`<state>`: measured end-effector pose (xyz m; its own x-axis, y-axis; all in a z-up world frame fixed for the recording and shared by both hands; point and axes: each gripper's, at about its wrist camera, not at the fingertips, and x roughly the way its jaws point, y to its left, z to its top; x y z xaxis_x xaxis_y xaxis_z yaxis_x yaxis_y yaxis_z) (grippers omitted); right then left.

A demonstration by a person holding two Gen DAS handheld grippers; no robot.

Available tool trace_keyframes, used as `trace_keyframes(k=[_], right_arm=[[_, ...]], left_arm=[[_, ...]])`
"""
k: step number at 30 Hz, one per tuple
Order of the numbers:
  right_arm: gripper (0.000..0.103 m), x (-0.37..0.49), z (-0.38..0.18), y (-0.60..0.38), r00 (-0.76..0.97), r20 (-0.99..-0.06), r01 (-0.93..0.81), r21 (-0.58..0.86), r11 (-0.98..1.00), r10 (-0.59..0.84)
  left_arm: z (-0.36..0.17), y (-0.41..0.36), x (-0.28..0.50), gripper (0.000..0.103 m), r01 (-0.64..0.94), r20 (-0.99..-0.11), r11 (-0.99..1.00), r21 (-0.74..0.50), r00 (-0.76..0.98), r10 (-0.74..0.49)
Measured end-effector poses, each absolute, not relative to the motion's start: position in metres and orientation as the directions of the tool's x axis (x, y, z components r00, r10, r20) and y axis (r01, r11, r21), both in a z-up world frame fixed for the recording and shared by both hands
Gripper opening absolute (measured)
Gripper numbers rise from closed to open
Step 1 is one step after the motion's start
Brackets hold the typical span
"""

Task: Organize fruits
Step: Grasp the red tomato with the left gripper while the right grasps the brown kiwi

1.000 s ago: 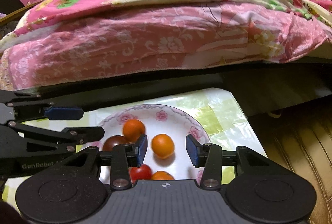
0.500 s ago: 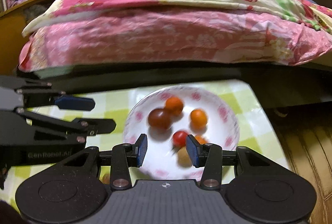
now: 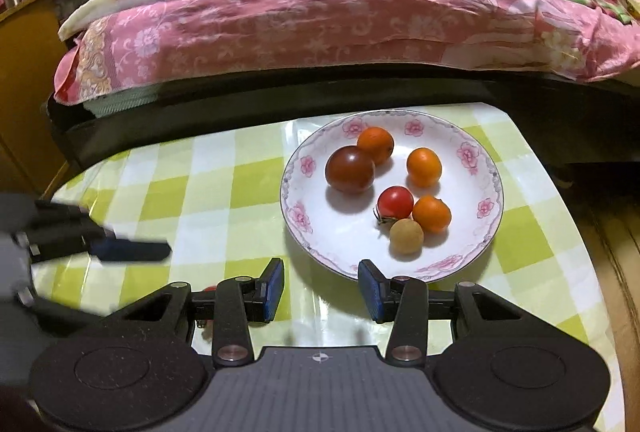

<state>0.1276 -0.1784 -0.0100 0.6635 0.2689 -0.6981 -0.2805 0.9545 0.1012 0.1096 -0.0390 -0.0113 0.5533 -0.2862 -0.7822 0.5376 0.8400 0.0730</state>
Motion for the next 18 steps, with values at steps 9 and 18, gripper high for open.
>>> trace_keyframes(k=[9, 18], right_arm=[[0.039, 0.132, -0.017, -0.176, 0.647, -0.711, -0.288, 0.105, 0.952, 0.274], [0.039, 0.132, -0.023, -0.166, 0.623, -0.724, -0.319, 0.108, 0.941, 0.295]], left_arm=[[-0.037, -0.051, 0.114, 0.05, 0.543, -0.8, 0.833, 0.105, 0.544, -0.254], [-0.031, -0.037, 0.113, 0.038, 0.514, -0.792, 0.854, 0.081, 0.553, -0.258]])
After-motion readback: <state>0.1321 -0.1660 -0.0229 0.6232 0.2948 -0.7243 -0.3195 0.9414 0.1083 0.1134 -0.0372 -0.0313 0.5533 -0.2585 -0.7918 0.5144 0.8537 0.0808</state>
